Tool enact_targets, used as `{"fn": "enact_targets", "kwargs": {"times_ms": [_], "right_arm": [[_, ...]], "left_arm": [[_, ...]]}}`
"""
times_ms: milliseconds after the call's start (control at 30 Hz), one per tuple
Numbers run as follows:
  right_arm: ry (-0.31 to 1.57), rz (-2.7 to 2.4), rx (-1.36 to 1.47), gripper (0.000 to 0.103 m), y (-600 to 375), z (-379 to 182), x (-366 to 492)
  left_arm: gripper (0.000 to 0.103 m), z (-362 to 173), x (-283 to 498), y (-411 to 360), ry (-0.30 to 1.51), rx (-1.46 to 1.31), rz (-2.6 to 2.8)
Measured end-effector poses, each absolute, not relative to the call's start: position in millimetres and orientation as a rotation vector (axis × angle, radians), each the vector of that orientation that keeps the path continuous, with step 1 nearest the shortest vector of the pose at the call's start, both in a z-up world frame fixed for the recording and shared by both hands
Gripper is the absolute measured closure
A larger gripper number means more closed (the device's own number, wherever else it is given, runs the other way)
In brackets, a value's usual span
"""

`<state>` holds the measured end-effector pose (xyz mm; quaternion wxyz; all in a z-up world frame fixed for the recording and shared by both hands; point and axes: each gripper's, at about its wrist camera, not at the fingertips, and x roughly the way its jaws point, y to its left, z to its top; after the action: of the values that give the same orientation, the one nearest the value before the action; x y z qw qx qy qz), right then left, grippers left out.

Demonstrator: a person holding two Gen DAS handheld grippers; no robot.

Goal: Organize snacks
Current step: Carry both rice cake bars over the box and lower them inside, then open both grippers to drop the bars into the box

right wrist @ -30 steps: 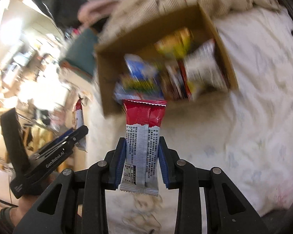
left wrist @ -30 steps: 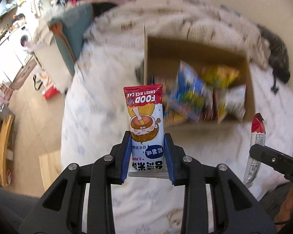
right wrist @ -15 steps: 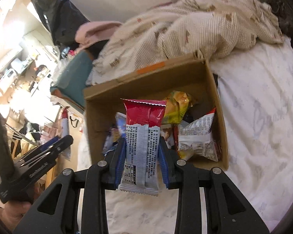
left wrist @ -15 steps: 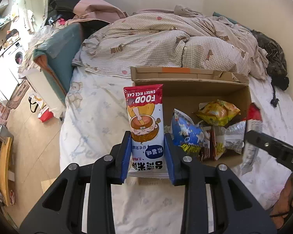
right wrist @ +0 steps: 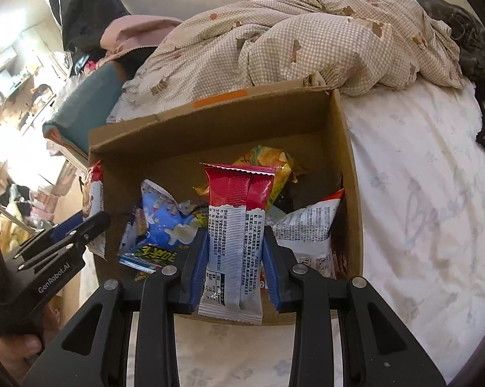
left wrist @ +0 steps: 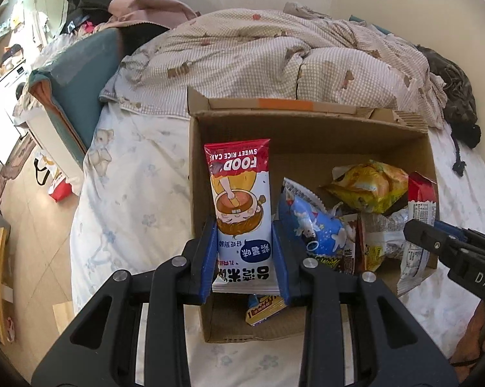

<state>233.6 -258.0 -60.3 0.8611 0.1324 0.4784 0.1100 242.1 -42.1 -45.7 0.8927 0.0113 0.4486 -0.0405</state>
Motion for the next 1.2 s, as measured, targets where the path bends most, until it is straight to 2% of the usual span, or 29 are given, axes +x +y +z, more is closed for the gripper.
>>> {"fn": "enact_targets", "kwargs": {"times_ms": [467,533,567,600,667,700,900,967,1200], "right_arm": [[1.057,0.239,0.327,0.067,-260.0,-71.7,234.7],[1.058,0.241,0.343,0.066,-260.8,-70.1,234.3],[1.060,0.239,0.346,0.063,-261.0,-69.2,234.2],[1.063,0.240,0.349,0.059,-261.1,-68.1,234.0],[1.054,0.242,0.360,0.036,-261.6,-64.3,232.2],[1.044,0.237,0.361,0.034,-261.9,-61.7,230.8],[1.007,0.225,0.380,0.025,-266.2,-49.6,226.4],[0.985,0.222,0.379,0.013,-268.6,-42.4,220.5],[0.902,0.205,0.385,0.001,-275.1,-15.6,185.8]], "left_arm": [[0.074,-42.5,237.4,-44.7,0.922,0.039,-0.092],[0.072,-42.6,236.1,-44.5,0.922,0.050,-0.088],[0.062,-42.6,235.6,-44.7,0.925,0.059,-0.086],[0.046,-42.3,235.0,-45.1,0.927,0.069,-0.079],[0.024,-40.1,232.8,-45.4,0.920,0.082,-0.069],[0.019,-37.8,231.0,-45.3,0.907,0.085,-0.070],[0.018,-24.7,221.0,-42.4,0.865,0.080,-0.066],[0.018,-19.3,217.5,-37.0,0.855,0.055,-0.060],[0.018,6.3,190.5,-15.8,0.791,0.001,-0.016]]}}
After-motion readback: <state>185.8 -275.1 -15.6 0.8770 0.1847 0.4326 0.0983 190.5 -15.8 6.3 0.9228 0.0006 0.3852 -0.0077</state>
